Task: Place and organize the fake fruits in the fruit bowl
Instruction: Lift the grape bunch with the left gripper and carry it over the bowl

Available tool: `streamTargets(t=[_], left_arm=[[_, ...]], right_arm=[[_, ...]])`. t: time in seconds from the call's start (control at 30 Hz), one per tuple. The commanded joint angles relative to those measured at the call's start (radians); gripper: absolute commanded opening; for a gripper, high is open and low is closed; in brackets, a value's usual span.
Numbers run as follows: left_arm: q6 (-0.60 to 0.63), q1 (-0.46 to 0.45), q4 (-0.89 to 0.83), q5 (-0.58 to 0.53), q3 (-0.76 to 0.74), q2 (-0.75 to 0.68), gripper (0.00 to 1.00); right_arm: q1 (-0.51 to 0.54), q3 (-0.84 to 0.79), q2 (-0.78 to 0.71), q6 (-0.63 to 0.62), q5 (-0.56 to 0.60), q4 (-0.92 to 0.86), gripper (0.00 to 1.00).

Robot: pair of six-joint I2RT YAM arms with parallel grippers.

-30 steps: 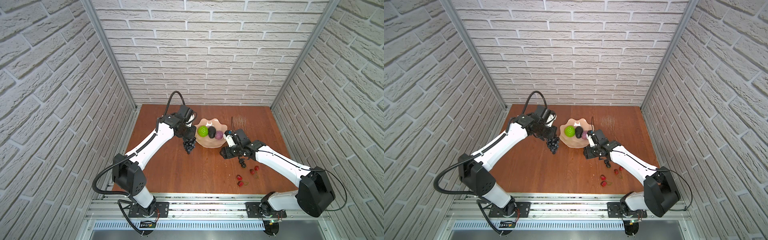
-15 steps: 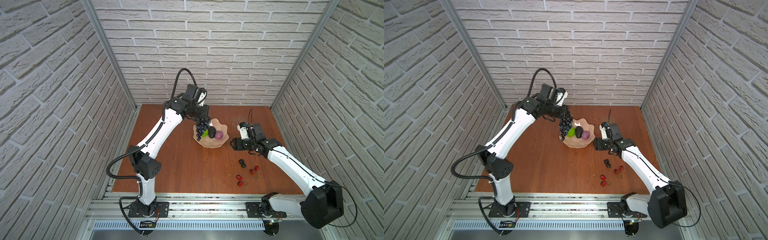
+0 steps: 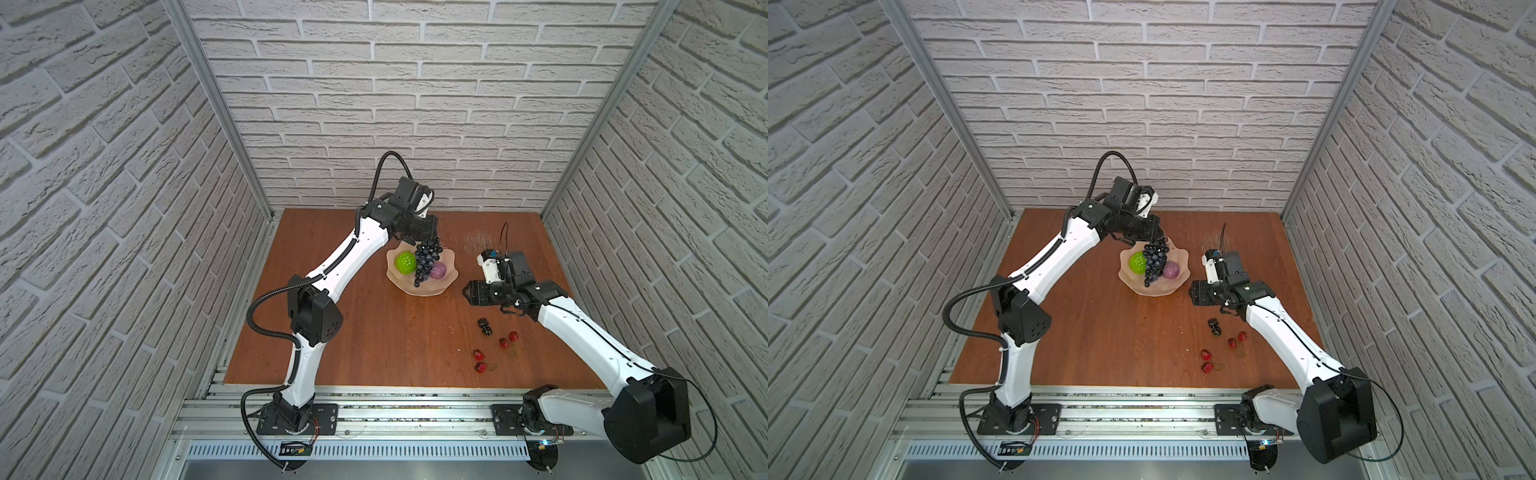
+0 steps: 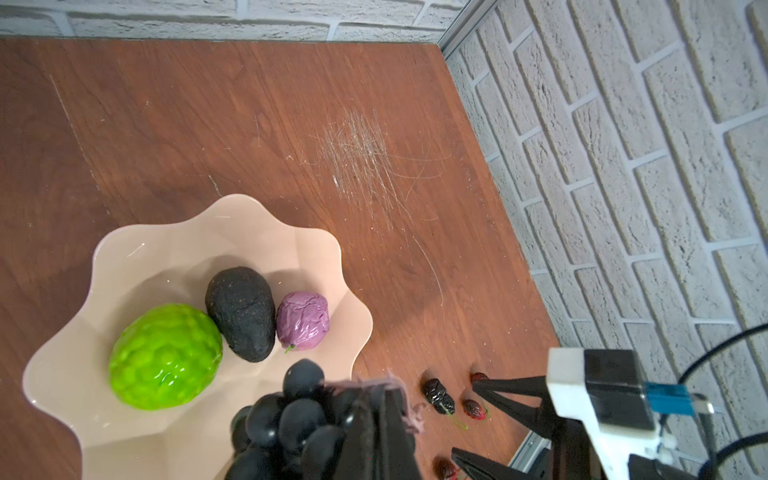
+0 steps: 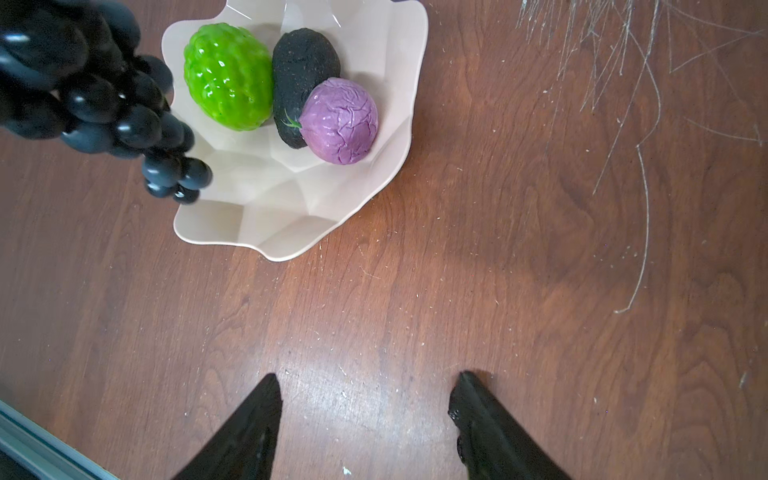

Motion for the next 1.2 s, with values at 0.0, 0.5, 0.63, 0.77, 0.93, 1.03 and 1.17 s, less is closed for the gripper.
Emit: streamTargets(t=[0.0,0.5,0.63,0.77,0.93,1.03,1.17], left_arm=[[-0.018,-0.009,0.078,0.029,-0.007,0.017,0.00],[-0.058,-0.009,0.143,0.084,-0.006,0.075,0.00],[-0.068,-0.008,0.148,0.096,-0.008,0.083,0.00],[-0.087,-0.012,0.176,0.110,-0.033,0.081,0.00],[-0.100,-0.017,0.196,0.112,-0.057,0.083,0.00],[-0.108,-0.018,0.208,0.120,-0.068,0.080,0.00],[-0.112,-0.021,0.220,0.121,-0.100,0.060,0.00]], right_arm=[[-0.006,-0.018,-0.018,-0.016,-0.014,0.018,0.68],[-0.010,-0.018,-0.023,-0.033,0.000,0.010,0.68],[-0.013,-0.021,-0.021,-0.033,0.001,0.012,0.68],[-0.013,-0.023,-0.018,-0.033,0.000,0.017,0.69],[-0.013,-0.026,-0.018,-0.033,-0.001,0.018,0.69],[-0.013,-0.030,-0.023,-0.033,-0.001,0.017,0.69],[-0.012,-0.039,-0.028,-0.028,-0.001,0.023,0.68]])
